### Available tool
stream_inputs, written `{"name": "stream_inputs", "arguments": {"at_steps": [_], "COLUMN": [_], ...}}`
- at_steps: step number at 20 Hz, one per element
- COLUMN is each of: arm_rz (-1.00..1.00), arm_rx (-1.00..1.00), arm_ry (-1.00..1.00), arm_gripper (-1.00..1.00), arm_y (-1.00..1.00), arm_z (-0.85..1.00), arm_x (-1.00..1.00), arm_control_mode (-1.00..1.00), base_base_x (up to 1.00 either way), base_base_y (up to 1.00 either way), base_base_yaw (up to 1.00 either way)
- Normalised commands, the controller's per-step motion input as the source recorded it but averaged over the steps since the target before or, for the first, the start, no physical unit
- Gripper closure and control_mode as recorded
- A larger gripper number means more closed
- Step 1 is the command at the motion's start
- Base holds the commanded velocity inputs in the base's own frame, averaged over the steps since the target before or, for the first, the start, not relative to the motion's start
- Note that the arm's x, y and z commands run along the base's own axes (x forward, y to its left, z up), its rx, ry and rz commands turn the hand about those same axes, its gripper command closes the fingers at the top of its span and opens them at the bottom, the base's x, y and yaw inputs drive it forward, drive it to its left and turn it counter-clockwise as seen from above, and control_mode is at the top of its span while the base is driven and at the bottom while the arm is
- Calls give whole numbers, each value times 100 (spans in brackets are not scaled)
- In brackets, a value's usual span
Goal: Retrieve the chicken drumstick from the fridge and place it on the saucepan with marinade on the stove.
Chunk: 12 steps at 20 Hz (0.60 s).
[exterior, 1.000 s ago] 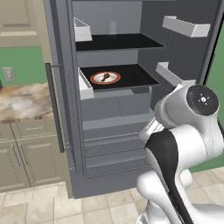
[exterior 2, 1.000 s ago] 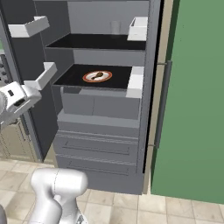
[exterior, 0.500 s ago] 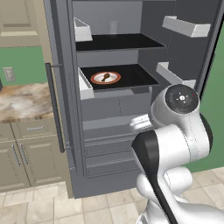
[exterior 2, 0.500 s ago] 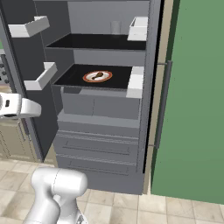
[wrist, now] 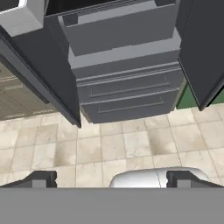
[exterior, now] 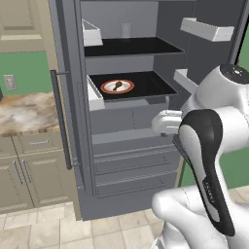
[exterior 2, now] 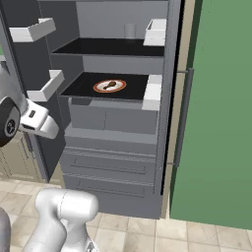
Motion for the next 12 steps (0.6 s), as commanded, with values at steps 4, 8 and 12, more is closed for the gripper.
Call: {"name": "stream_inputs", "arguments": {"at_steps": [4,8,12], "arm_rz": [9,10,9], "arm_rx": [12,3,0], "arm_ry": [-9,-22,-17], "arm_gripper": [-100,-100,-100], "arm_y": [-25,0,0], "arm_z": [-32,-48,-19], "arm_x": [-29,-11,0], "arm_control_mode": [-100,-100,-100], "base_base_x": [0,0,0], "base_base_y": [0,0,0], "base_base_yaw": [0,0,0]}}
